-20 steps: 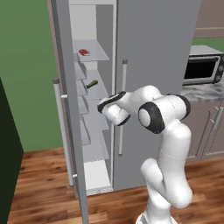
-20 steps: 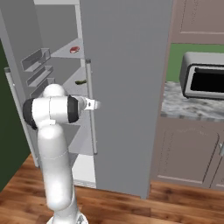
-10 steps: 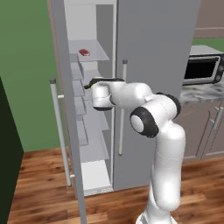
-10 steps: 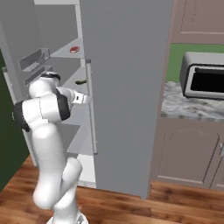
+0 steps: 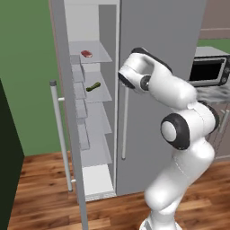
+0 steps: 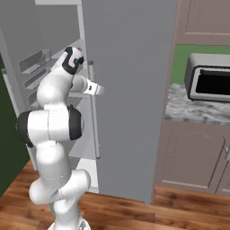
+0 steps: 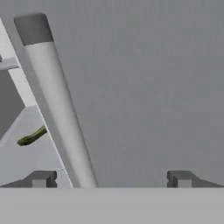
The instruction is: There's a steak in the fridge that needs to be moved to the freezer for freezing. Pick up the steak from the fridge, place it on any shelf in the freezer, and close the fridge and freezer doors when done.
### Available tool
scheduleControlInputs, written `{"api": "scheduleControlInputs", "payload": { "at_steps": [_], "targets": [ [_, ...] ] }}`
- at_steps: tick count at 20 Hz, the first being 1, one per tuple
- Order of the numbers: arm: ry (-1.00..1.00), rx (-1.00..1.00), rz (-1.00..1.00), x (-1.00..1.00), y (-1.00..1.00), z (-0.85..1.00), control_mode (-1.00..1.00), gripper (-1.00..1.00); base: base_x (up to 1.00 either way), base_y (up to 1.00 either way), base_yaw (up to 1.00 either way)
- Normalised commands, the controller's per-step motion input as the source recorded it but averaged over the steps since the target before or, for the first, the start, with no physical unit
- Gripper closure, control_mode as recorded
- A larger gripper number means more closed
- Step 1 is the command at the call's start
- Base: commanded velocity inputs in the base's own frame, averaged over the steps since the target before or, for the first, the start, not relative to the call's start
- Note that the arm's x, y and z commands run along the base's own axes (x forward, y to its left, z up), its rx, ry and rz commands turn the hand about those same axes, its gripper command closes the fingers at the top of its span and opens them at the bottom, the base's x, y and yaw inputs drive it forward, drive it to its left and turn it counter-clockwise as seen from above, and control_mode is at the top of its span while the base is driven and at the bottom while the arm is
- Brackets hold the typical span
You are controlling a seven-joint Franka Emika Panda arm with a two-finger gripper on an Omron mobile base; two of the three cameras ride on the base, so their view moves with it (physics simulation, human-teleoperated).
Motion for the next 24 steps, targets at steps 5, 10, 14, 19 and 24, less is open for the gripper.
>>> {"api": "scheduleControlInputs", "payload": {
  "at_steps": [5, 10, 14, 19, 24],
  "targets": [
    [-0.09, 0.11, 0.0, -0.77, -0.74, 0.87, -1.0, -1.0, 0.0, 0.0, 0.0],
    [-0.07, 0.03, 0.0, -0.93, -0.54, 0.65, -1.0, -1.0, 0.0, 0.0, 0.0],
    [-0.25, -0.01, 0.0, -1.0, -0.13, 0.41, -1.0, -1.0, 0.0, 0.0, 0.0],
    [-0.57, -0.04, -0.05, -1.0, 0.27, 0.64, -1.0, -1.0, 0.0, 0.0, 0.0],
    [-0.74, -0.14, -0.18, -0.88, 0.49, 0.75, -1.0, -1.0, 0.0, 0.0, 0.0]
  ]
}}
